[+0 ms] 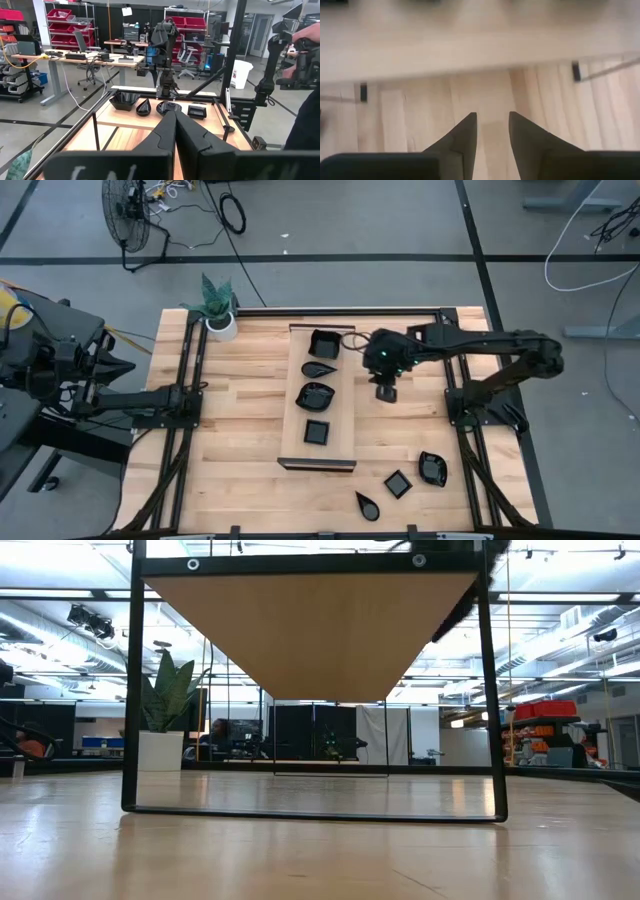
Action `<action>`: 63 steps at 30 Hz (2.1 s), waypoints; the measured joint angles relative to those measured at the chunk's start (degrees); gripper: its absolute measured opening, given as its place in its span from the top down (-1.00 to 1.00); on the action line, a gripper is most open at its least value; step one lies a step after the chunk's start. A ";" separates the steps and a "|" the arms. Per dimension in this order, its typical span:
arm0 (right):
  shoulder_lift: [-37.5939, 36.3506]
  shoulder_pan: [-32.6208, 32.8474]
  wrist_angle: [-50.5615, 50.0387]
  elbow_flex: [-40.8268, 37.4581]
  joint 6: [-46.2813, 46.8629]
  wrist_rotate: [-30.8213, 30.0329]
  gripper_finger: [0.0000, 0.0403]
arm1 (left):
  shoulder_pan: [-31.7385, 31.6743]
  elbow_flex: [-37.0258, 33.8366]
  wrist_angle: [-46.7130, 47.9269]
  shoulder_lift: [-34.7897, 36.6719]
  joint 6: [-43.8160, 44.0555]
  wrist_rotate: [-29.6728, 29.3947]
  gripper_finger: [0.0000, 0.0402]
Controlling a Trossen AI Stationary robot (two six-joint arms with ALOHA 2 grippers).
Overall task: Pick & Place Mini shaped plates
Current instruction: Stack the leaf shaped plate on top of the leaf shaped plate on the shelf
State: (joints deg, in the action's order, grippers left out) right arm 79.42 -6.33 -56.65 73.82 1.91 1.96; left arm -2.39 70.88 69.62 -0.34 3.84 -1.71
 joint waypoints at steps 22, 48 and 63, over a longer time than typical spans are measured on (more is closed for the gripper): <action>-9.69 13.29 -1.28 -13.99 -11.40 0.09 0.42 | 0.00 0.02 0.01 -0.01 -0.03 0.00 0.93; -3.50 38.87 -1.74 -13.99 10.86 -0.87 0.42 | 0.00 0.01 -0.01 0.00 -0.01 0.01 0.93; -3.50 52.50 5.71 -23.77 -15.83 -0.94 0.42 | 0.00 0.02 0.00 0.00 0.00 -0.01 0.93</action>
State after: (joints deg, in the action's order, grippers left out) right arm 75.92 46.17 -50.94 50.05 -13.92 1.02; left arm -2.39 70.89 69.62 -0.34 3.83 -1.72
